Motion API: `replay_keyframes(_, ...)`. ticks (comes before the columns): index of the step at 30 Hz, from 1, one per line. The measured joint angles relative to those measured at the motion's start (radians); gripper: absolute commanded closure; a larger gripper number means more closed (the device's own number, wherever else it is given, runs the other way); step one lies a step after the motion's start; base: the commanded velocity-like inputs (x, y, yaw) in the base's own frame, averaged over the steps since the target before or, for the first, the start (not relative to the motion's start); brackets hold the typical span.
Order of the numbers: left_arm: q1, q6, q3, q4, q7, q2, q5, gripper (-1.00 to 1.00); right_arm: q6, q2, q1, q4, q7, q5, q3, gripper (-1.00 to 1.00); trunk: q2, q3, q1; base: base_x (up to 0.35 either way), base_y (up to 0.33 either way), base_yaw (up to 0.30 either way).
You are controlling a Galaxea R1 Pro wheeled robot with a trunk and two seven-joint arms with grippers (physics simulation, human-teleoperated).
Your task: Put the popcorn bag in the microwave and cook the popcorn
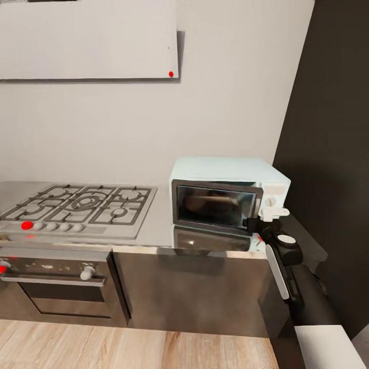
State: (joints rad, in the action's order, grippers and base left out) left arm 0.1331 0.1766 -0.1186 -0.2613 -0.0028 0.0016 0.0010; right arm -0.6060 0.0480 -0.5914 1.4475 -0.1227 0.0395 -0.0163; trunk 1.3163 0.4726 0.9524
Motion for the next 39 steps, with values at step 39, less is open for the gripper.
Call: replay_keyframes(39, -0.001, 0.000, 0.000, -0.001, 0.000, 0.000, 0.001, -1.00, -0.005, 0.001, 0.000, -0.001, -0.002, -0.045, 0.018, 1.00, 0.000, 0.000, 0.000, -0.092, 0.063, 0.000)
